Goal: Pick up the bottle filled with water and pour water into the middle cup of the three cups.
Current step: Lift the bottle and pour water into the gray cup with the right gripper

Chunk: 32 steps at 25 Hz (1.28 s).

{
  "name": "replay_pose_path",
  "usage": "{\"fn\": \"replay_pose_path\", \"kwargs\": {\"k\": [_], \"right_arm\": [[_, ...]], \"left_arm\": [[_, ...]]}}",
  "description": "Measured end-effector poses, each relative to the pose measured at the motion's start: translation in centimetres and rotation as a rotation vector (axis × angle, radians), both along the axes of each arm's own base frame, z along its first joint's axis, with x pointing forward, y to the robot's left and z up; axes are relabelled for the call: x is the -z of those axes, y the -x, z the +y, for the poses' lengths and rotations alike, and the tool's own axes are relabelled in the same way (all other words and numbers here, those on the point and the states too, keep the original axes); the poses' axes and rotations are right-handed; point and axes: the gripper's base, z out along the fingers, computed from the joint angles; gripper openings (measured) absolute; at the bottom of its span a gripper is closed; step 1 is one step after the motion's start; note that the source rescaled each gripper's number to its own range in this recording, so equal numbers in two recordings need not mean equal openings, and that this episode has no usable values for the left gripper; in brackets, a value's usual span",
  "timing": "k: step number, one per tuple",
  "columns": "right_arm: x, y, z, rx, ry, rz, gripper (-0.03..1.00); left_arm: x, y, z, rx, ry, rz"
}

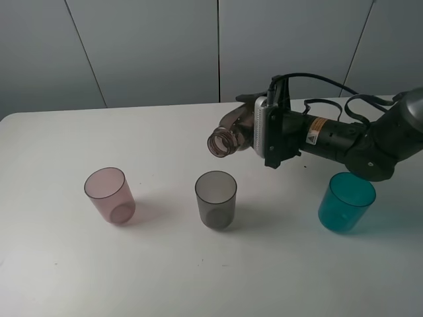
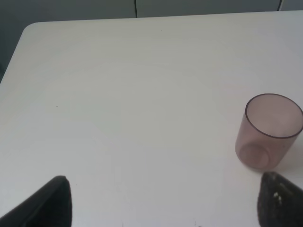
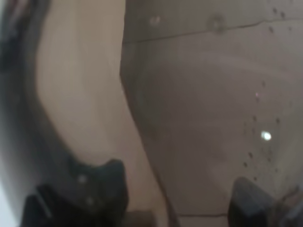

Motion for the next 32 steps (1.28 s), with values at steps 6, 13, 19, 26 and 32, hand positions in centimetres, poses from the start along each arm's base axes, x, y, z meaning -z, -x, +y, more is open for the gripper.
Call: {"fn": "replay_pose_path", "kwargs": {"k": [6, 13, 19, 26, 32], "right_arm": [[0.00, 0.00, 0.00, -0.012, 0.037, -0.040, 0.00], [-0.05, 0.00, 0.00, -0.031, 0.098, -0.107, 0.00], [-0.05, 0.00, 0.00, -0.040, 0.124, -0.135, 0.00], [-0.05, 0.00, 0.00, -0.047, 0.147, -0.160, 0.00], [-0.07, -0.08, -0.07, -0.039, 0.159, -0.175, 0.00]], "left_arm": [[0.00, 0.00, 0.00, 0.000, 0.000, 0.000], [0.00, 0.00, 0.00, 0.000, 0.000, 0.000], [0.00, 0.00, 0.00, 0.000, 0.000, 0.000], [0.00, 0.00, 0.00, 0.000, 0.000, 0.000], [0.00, 0.00, 0.00, 0.000, 0.000, 0.000]]}}
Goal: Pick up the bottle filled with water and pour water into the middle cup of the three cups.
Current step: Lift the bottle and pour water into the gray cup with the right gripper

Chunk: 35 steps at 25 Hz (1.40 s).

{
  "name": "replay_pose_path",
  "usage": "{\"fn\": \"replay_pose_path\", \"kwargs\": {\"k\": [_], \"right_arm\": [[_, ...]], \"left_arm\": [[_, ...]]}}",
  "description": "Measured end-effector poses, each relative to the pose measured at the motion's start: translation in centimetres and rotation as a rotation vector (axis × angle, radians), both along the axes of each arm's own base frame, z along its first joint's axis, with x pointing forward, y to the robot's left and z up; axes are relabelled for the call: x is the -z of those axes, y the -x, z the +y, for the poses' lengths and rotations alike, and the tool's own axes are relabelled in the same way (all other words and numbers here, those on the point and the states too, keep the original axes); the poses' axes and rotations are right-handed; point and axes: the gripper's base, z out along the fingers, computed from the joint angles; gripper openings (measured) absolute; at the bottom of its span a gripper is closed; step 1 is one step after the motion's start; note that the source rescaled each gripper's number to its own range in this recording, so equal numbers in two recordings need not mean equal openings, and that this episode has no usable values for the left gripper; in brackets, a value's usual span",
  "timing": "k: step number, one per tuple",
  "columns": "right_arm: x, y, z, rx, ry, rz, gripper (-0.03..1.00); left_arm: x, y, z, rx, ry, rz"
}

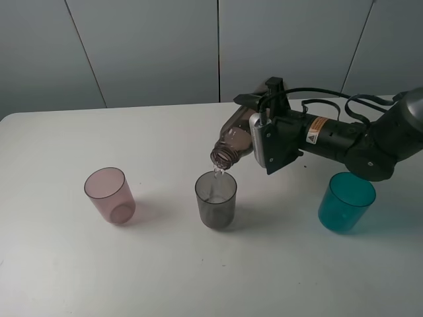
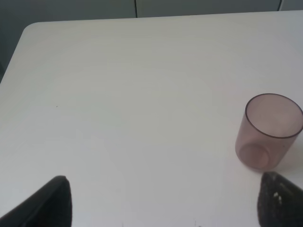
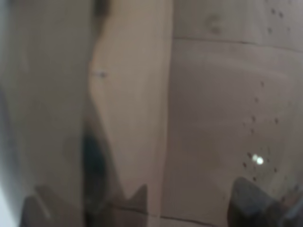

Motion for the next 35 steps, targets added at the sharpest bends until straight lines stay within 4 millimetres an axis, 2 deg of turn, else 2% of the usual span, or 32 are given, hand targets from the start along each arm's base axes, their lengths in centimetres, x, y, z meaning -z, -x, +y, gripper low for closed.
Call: {"fn": "replay_pose_path", "kwargs": {"k": [35], "right_arm": [[-0.96, -0.02, 0.19, -0.039, 0.038, -0.196, 0.00]], "left_arm": [[0.00, 0.00, 0.00, 0.002, -0.004, 0.000]]}}
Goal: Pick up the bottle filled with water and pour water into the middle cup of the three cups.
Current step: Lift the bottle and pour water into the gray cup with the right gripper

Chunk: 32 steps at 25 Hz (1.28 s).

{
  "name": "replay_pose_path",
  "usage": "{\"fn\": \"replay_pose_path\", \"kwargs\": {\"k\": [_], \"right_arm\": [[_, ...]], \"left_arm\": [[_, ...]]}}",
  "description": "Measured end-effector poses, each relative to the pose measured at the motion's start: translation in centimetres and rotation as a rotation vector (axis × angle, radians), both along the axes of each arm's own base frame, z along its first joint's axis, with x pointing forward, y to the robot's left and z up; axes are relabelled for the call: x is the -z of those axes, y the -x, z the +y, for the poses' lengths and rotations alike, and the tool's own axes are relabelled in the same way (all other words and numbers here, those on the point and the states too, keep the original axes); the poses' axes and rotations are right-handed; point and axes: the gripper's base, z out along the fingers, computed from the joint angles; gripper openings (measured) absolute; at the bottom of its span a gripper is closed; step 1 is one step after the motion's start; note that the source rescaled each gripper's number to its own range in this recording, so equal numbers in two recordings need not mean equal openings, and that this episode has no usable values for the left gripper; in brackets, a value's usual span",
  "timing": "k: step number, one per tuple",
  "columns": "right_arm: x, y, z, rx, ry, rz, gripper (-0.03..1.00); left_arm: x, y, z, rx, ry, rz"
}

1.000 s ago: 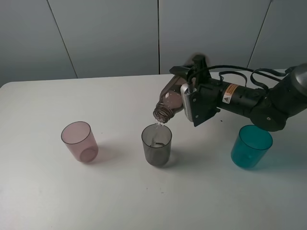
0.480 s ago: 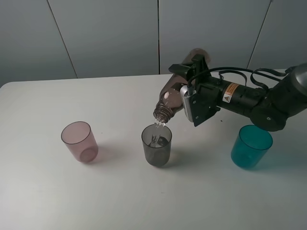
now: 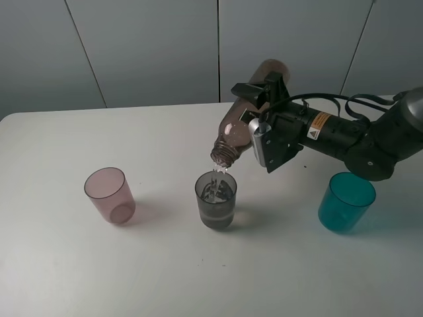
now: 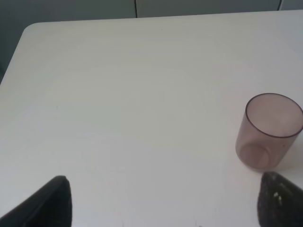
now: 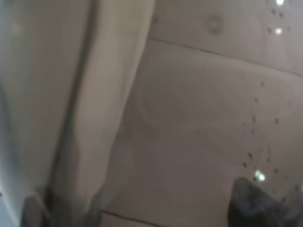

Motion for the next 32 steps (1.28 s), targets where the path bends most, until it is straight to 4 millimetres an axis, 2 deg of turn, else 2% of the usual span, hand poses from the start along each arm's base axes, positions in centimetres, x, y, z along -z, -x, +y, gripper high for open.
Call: {"fn": "replay_pose_path", "kwargs": {"k": [7, 16, 32], "right_arm": [[0.0, 0.2, 0.1, -0.029, 0.030, -0.033, 0.00], [-1.7, 0.4, 0.3, -0.063, 0.046, -0.113, 0.00], [-1.8, 0.6, 0.4, -0.089, 0.086, -0.158, 0.00]], "left_arm": [[0.0, 0.0, 0.0, -0.001, 0.002, 0.000], [0.0, 0.0, 0.0, -0.001, 0.002, 0.000], [0.0, 0.0, 0.0, -0.001, 0.002, 0.000]]}}
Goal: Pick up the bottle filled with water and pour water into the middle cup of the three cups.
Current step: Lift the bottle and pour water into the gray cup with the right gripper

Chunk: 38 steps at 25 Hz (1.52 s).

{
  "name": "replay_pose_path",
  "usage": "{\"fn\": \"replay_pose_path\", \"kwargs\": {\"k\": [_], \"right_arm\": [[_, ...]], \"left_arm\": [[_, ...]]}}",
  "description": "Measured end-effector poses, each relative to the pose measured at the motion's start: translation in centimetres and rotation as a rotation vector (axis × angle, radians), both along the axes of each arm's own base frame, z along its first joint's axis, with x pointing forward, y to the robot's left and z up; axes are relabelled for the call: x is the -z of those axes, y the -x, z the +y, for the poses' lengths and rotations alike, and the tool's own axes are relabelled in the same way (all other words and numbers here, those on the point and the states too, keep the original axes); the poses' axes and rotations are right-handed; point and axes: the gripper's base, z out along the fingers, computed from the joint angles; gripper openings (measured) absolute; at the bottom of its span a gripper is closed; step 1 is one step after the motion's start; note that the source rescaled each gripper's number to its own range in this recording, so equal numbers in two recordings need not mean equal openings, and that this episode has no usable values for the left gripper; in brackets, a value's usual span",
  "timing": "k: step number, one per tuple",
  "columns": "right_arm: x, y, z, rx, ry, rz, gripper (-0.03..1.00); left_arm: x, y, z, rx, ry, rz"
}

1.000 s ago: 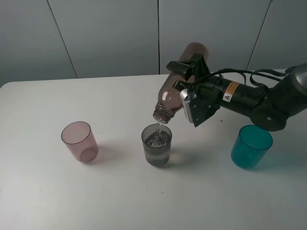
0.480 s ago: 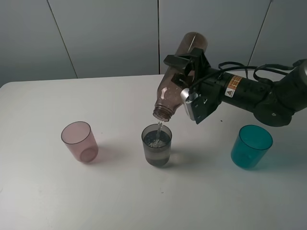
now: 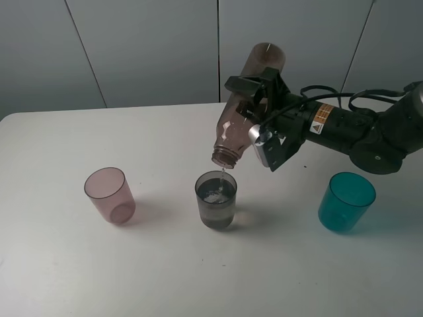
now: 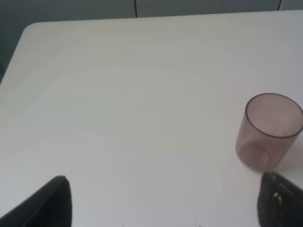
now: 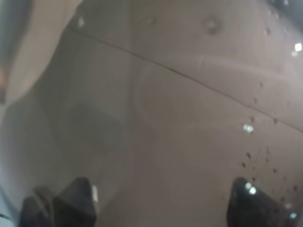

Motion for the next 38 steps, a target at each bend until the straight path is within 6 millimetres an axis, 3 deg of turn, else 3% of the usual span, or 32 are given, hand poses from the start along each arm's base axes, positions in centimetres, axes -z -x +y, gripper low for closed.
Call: {"fn": "replay_pose_path", "kwargs": {"k": [10, 22, 26, 30, 38], "right_arm": [[0.0, 0.1, 0.1, -0.012, -0.017, 0.026, 0.00], [0.3, -0.1, -0.1, 0.065, -0.362, 0.500, 0.00], [0.2, -0.1, -0.1, 0.089, -0.519, 0.689, 0.00], [0.1, -0.6, -0.7, 0.170, -0.789, 0.932, 0.00], [-0.5, -3.5, -4.3, 0.330, -1.232, 1.216, 0.00]], "left_arm": [[0.0, 0.0, 0.0, 0.000, 0.000, 0.000], [0.0, 0.0, 0.0, 0.000, 0.000, 0.000], [0.0, 0.0, 0.0, 0.000, 0.000, 0.000], [0.0, 0.0, 0.0, 0.000, 0.000, 0.000], [0.0, 0.0, 0.0, 0.000, 0.000, 0.000]]}}
